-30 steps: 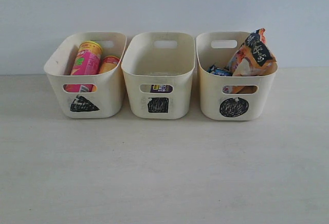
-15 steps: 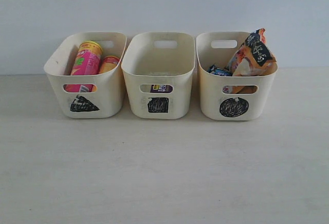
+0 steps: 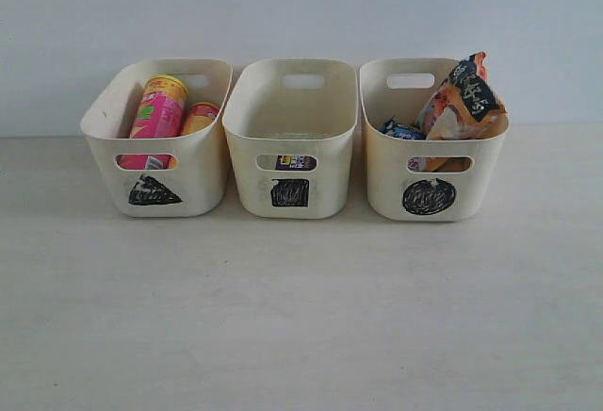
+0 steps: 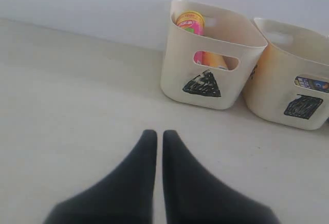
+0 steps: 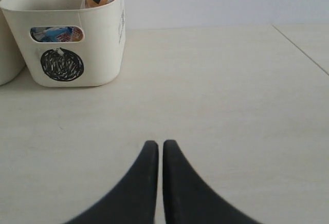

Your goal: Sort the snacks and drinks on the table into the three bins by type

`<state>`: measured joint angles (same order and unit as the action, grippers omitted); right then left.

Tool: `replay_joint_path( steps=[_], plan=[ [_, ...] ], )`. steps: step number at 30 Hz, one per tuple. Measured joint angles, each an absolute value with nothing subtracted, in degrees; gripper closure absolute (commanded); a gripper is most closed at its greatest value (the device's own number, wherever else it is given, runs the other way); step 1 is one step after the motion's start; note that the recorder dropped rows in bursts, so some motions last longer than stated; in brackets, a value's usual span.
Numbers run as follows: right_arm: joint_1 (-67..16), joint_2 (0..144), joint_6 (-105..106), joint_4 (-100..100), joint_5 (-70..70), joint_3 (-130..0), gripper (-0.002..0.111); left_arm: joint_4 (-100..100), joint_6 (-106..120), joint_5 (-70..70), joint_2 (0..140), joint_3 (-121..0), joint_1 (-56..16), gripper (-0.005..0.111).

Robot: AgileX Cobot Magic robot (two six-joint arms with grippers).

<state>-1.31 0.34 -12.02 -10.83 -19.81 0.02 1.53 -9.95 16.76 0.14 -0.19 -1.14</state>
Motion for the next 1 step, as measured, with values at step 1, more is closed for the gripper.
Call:
replay_joint_path(
  steps=[1],
  plan=[
    [-1.31,0.34,-12.02,-10.83,-19.81,0.02,0.107,1.53,-9.95,16.76,0.14,-0.19,-1.14,0.102]
  ],
)
